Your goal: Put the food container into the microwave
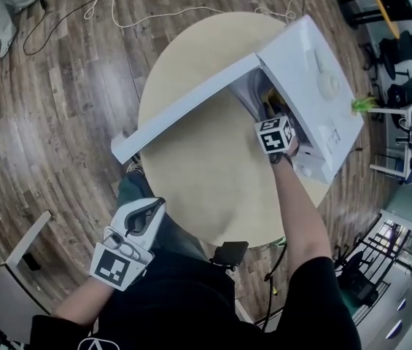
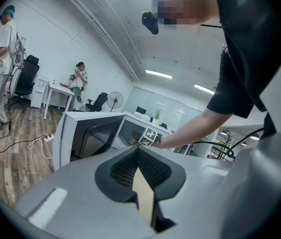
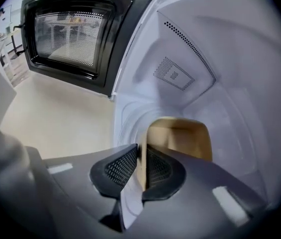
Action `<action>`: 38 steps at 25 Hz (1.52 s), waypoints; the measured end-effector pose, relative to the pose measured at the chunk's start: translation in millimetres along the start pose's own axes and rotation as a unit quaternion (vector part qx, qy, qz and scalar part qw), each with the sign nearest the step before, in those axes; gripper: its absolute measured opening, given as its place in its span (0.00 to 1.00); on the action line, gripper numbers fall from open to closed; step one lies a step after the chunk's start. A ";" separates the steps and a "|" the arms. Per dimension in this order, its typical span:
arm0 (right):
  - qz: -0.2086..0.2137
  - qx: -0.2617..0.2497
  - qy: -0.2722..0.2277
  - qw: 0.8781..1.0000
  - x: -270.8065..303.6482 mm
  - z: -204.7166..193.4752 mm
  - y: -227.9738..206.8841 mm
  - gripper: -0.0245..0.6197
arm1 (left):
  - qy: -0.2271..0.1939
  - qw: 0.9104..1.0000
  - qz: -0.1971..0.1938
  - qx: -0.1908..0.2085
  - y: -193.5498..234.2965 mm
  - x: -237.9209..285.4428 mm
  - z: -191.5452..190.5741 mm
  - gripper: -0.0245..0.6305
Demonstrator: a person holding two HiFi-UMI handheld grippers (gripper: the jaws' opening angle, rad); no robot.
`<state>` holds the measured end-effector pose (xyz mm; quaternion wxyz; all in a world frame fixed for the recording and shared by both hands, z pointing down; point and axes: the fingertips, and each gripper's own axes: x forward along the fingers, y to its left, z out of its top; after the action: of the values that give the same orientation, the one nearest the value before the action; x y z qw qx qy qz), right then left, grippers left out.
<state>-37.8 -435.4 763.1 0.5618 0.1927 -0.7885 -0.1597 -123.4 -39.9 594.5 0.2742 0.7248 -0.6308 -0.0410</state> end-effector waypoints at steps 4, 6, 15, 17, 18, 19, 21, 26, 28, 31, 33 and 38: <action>-0.022 0.002 -0.005 1.000 -0.3 -0.8 -3.1 0.09 | 0.002 1.000 -0.001 -0.011 -1.3 0.7 -0.8 0.04; -0.034 -0.006 -0.012 0.999 0.0 1.6 -3.9 0.19 | 0.001 1.000 -0.003 -0.013 -2.5 0.9 -1.0 0.04; -0.108 -0.033 -0.046 0.993 -18.3 5.9 1.2 0.30 | 0.003 1.000 -0.008 -0.013 -5.9 -1.5 -3.7 0.04; -0.125 -0.037 -0.056 0.990 -28.8 4.9 2.0 0.30 | -0.001 1.000 -0.010 -0.007 -7.5 -0.1 -0.5 0.04; -0.127 -0.031 -0.062 0.989 -35.4 3.7 4.7 0.30 | -0.004 1.000 -0.012 -0.003 -8.9 0.2 2.2 0.04; -0.126 -0.025 -0.068 0.989 -42.9 2.5 8.9 0.30 | -0.006 1.000 -0.014 0.001 -10.5 0.3 5.2 0.04; -0.120 -0.019 -0.082 0.989 -60.1 1.0 19.7 0.30 | -0.009 1.000 -0.020 0.012 -13.4 0.7 12.3 0.04; -0.082 -0.027 -0.090 0.992 -106.3 -18.8 54.1 0.30 | -0.018 0.999 -0.033 0.038 -27.5 6.3 33.7 0.04; -0.055 -0.033 -0.078 0.995 -121.7 -37.8 72.9 0.30 | -0.022 0.998 -0.038 0.052 -34.2 9.9 44.0 0.04; -0.008 -0.031 -0.054 0.998 -146.7 -70.5 102.1 0.26 | -0.028 0.996 -0.049 0.073 -45.9 16.3 60.6 0.04; 0.017 -0.021 -0.039 0.999 -165.4 -88.4 118.1 0.19 | -0.033 0.994 -0.059 0.086 -54.6 21.5 71.8 0.04; 0.056 0.039 -0.015 0.998 -218.6 -110.1 142.6 0.10 | -0.041 0.989 -0.081 0.115 -74.9 29.1 99.8 0.04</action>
<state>113.1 -208.9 684.7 0.5499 0.1673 -0.8122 -0.1003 -91.2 -97.6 484.7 0.1584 0.7981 -0.5809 -0.0196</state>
